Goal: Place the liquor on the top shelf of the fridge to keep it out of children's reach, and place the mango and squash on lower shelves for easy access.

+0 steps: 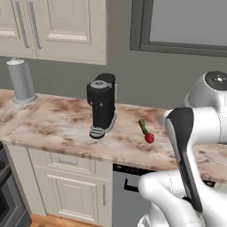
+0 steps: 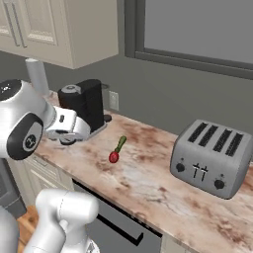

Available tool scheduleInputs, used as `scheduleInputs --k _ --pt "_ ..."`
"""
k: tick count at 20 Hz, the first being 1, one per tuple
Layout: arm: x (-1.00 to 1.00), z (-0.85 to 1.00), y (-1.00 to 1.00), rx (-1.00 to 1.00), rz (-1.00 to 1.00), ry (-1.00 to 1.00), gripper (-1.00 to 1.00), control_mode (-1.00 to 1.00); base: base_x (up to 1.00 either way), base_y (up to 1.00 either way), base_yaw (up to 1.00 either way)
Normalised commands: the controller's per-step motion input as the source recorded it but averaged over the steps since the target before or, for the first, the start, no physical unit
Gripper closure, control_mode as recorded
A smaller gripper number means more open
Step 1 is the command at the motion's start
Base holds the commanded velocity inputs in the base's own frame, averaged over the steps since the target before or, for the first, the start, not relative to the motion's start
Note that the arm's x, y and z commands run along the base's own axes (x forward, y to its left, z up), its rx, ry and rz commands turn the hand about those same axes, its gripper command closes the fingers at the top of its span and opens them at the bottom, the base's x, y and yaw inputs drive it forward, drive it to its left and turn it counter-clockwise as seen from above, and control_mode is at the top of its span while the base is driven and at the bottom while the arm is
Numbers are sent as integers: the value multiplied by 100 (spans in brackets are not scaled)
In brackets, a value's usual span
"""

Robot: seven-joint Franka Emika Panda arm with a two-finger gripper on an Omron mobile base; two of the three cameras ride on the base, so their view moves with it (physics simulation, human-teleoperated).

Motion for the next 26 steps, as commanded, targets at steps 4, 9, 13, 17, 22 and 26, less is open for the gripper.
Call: scheduleInputs --k 4,9,13,17,22,26 --pt "38 -56 0 0 -7 27 -100 -100 0 0 0" --pt "42 -62 -13 9 -4 18 -100 -100 0 0 0" --pt "40 -56 -24 17 -2 5 -100 -100 0 0 0" --pt "32 -46 -5 11 -1 -1 -100 -100 0 0 0" --pt "48 -32 0 1 0 0 -100 -100 0 0 0" --pt "60 -31 0 0 0 0 -100 -100 0 0 0"
